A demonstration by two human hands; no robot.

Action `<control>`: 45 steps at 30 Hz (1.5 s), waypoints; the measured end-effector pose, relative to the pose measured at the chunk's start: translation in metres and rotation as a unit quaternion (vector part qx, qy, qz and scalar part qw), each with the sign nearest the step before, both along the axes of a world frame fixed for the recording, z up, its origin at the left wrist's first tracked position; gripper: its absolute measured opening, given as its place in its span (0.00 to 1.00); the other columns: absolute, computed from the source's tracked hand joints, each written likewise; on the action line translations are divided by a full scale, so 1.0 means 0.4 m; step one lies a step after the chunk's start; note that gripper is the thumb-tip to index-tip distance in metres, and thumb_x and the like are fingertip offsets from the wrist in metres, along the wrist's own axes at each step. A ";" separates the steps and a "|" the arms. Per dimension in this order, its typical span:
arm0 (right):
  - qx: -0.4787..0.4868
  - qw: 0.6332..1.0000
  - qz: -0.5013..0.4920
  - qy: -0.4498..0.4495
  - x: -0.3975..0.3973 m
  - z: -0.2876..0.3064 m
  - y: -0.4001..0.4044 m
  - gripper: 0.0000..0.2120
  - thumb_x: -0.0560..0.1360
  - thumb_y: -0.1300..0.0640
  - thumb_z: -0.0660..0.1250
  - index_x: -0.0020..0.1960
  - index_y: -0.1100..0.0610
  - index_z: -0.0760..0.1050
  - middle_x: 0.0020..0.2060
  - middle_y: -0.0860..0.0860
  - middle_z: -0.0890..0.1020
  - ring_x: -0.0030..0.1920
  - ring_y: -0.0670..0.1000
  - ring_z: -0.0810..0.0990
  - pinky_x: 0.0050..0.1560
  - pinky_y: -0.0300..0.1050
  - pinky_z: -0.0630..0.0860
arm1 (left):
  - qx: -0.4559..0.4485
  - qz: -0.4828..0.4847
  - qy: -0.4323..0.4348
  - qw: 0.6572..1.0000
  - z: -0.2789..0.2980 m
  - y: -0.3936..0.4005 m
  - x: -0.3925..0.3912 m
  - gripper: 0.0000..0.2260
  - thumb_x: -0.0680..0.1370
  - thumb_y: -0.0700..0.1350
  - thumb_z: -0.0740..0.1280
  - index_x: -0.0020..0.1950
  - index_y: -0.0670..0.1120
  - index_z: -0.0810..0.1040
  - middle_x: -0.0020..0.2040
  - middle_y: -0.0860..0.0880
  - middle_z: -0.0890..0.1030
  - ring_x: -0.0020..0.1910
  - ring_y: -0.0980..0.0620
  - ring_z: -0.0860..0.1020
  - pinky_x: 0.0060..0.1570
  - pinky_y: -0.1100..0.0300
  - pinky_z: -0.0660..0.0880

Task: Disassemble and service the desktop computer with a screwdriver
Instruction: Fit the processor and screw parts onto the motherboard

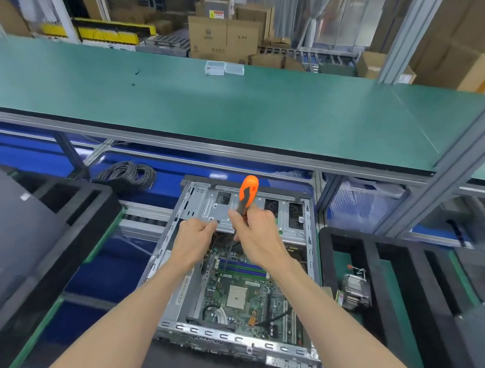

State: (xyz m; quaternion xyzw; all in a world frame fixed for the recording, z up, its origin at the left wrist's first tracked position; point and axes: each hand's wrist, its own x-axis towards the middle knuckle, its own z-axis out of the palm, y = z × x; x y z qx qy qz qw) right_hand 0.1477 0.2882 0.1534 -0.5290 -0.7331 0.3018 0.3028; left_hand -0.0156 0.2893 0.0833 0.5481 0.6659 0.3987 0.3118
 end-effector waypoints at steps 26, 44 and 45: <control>0.031 0.998 -0.047 0.034 0.081 0.047 -0.003 0.19 0.82 0.44 0.58 0.43 0.57 0.72 0.31 0.57 0.81 0.33 0.56 0.80 0.41 0.58 0.77 | -0.116 -0.258 0.503 0.817 -0.024 -0.012 0.071 0.11 0.71 0.40 0.65 0.50 0.50 0.81 0.41 0.49 0.78 0.42 0.44 0.80 0.41 0.53 0.75; 0.039 0.994 -0.082 0.053 0.182 0.071 -0.030 0.19 0.83 0.46 0.59 0.44 0.61 0.73 0.32 0.58 0.81 0.33 0.57 0.79 0.39 0.56 0.77 | -0.105 -0.206 0.346 0.910 -0.129 -0.016 0.192 0.13 0.75 0.58 0.70 0.48 0.50 0.85 0.41 0.47 0.85 0.42 0.45 0.81 0.36 0.58 0.70; 0.041 0.994 -0.083 0.054 0.184 0.070 -0.028 0.19 0.83 0.46 0.59 0.44 0.61 0.73 0.32 0.58 0.81 0.32 0.56 0.79 0.39 0.55 0.76 | -0.109 -0.202 0.338 0.913 -0.130 -0.015 0.192 0.13 0.76 0.57 0.70 0.48 0.49 0.85 0.41 0.46 0.85 0.43 0.45 0.82 0.37 0.58 0.70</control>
